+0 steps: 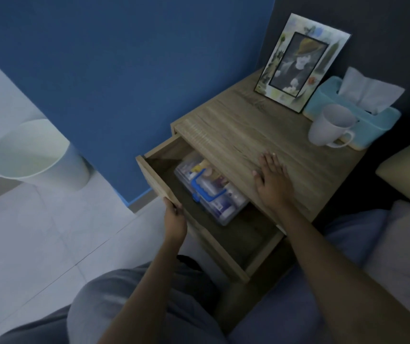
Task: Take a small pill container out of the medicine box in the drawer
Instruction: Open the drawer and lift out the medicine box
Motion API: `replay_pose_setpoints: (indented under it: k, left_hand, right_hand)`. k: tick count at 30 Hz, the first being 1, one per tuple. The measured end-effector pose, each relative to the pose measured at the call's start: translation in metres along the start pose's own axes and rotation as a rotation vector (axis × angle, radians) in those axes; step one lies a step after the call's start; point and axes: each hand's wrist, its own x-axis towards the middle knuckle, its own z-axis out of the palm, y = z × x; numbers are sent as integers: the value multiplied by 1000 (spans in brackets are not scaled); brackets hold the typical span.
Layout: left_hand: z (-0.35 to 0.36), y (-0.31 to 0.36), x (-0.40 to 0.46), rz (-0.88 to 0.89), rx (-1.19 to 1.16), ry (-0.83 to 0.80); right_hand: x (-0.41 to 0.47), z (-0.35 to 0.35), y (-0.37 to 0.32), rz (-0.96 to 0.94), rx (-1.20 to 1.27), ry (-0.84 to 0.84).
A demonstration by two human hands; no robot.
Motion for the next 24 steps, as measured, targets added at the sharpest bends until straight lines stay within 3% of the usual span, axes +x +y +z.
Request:
replay_pose_setpoints:
  k: [12, 15, 19, 21, 24]
  left_hand:
    - [-31, -11, -23, 41, -12, 67]
    - [-34, -5, -26, 45, 35, 150]
    - [-45, 24, -22, 377, 253, 343]
    - [-47, 43, -8, 560, 418, 319]
    - [-38, 68, 25, 618, 654, 162]
  right_hand:
    - [3, 7, 4, -6, -26, 21]
    - [-5, -1, -4, 44, 80, 70]
    - [-57, -1, -46, 149, 393, 311]
    - [-94, 10, -78, 141, 583, 268]
    - [-129, 32, -112, 238, 807, 199]
